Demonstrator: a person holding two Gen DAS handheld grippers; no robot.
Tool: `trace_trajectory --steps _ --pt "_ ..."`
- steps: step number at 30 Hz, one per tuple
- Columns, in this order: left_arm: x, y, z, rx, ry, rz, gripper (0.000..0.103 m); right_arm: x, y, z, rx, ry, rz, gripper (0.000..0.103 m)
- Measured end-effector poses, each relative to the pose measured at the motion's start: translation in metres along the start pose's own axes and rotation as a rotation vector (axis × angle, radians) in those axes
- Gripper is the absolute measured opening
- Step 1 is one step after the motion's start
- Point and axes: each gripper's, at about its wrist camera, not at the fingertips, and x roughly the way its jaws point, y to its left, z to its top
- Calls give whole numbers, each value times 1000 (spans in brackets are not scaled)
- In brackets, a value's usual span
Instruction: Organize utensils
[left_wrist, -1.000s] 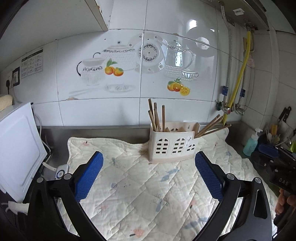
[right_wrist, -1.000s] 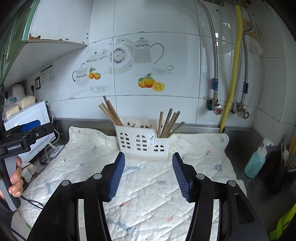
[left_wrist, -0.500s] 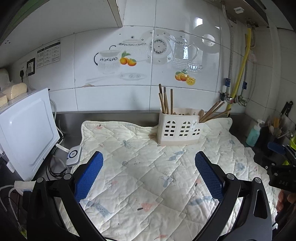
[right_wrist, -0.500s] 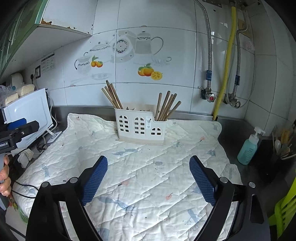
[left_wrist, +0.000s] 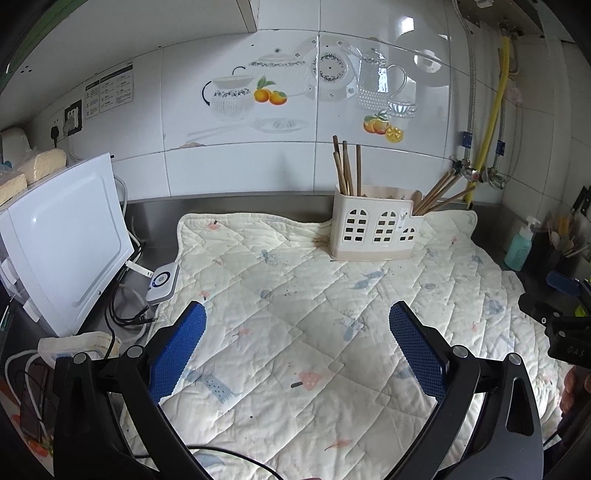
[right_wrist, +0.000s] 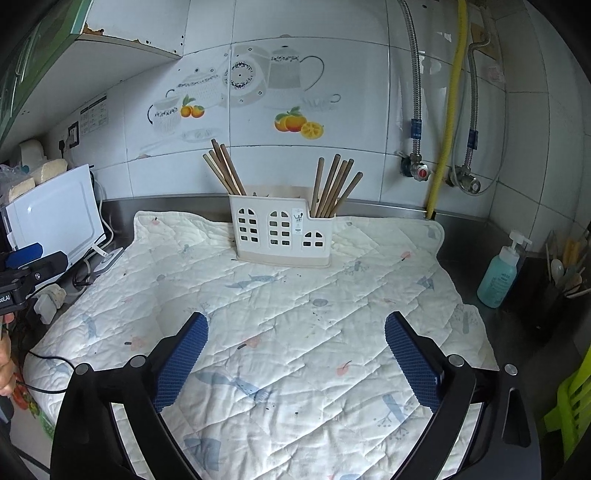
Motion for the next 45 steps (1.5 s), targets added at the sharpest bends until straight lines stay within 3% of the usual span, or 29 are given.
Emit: trace_trajectory --steps 10,45 --pt "9 2 -7 -11 39 5 98 0 1 0 -5 -4 2 94" --pt "15 -3 -10 8 61 11 98 6 1 -3 5 6 5 94"
